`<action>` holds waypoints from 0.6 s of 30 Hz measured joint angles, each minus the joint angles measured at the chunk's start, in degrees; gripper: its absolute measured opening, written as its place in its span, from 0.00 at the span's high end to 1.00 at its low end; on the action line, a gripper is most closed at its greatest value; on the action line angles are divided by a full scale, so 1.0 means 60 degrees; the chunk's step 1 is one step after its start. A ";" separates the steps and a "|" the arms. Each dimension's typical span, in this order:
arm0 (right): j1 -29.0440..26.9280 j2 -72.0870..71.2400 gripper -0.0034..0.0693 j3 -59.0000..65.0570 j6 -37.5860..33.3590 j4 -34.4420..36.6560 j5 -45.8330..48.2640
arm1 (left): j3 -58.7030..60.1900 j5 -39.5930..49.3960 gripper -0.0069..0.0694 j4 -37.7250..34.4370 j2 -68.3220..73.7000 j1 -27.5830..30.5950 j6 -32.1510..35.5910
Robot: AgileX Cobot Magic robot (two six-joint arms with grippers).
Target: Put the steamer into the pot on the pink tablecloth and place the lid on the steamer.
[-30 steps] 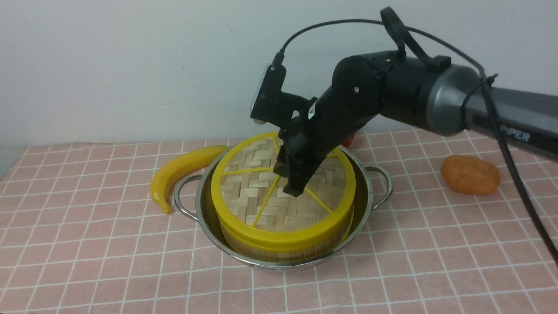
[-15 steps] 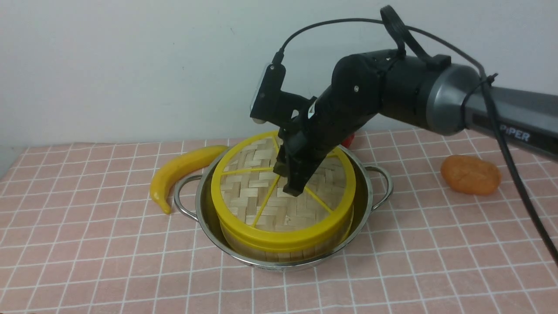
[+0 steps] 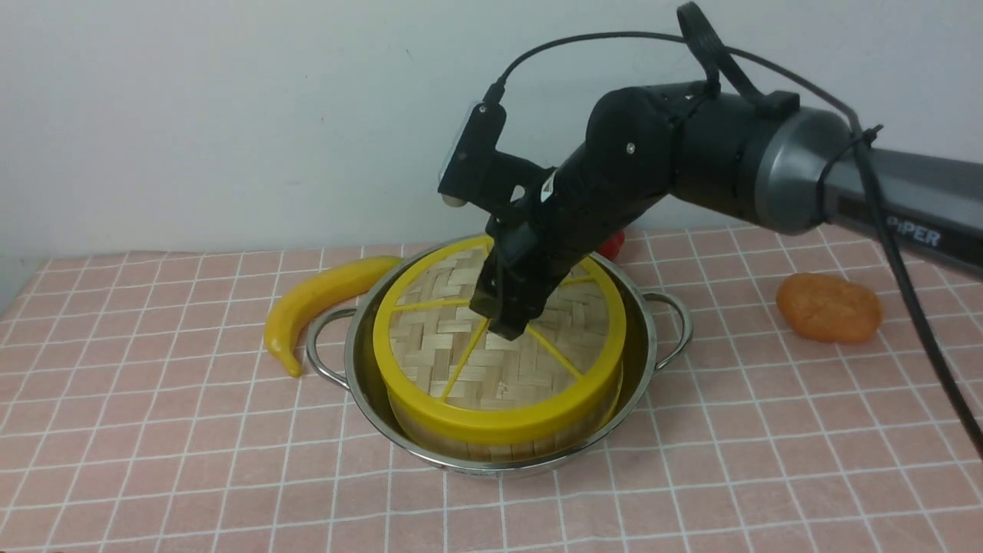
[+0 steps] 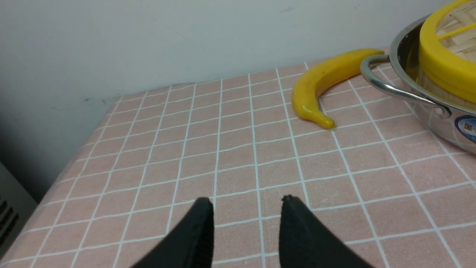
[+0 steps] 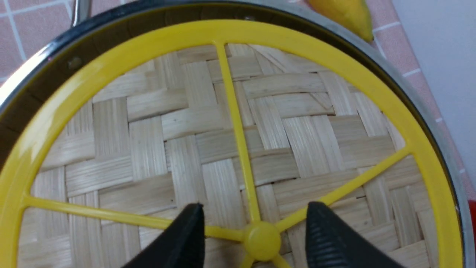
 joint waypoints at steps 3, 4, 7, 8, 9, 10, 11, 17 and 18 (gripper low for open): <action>0.0000 -0.0109 0.34 0.0000 0.0196 0.0026 0.0000 | 0.0000 0.0000 0.59 0.0000 0.0000 0.0000 0.0000; 0.0000 -0.0233 0.36 0.0000 0.0396 0.0046 0.0000 | 0.0000 0.0000 0.59 0.0000 0.0000 0.0000 0.0000; 0.0000 -0.0469 0.45 0.0000 0.0750 0.0107 -0.0026 | 0.0000 0.0000 0.59 0.0000 0.0000 0.0000 0.0000; 0.0000 -0.0790 0.59 0.0000 0.1035 0.0137 -0.0117 | 0.0000 0.0000 0.59 0.0000 0.0000 0.0000 0.0000; 0.0000 -0.1017 0.74 0.0000 0.1215 0.0146 -0.0218 | 0.0000 0.0000 0.59 0.0000 0.0000 0.0000 0.0000; 0.0000 -0.1285 0.86 -0.0021 0.1365 0.0144 -0.0259 | 0.0000 0.0000 0.59 0.0000 0.0000 0.0000 0.0000; 0.0000 -0.1453 0.91 -0.0039 0.1501 0.0144 -0.0268 | 0.0000 0.0000 0.59 0.0000 0.0000 0.0000 0.0000; 0.0000 -0.2102 0.97 -0.0060 0.2334 0.0830 -0.0404 | 0.0000 0.0000 0.59 0.0000 0.0000 0.0000 0.0000; 0.0000 -0.2117 0.97 -0.0060 0.2359 0.0904 -0.0407 | 0.0000 0.0000 0.59 0.0000 0.0000 0.0000 0.0000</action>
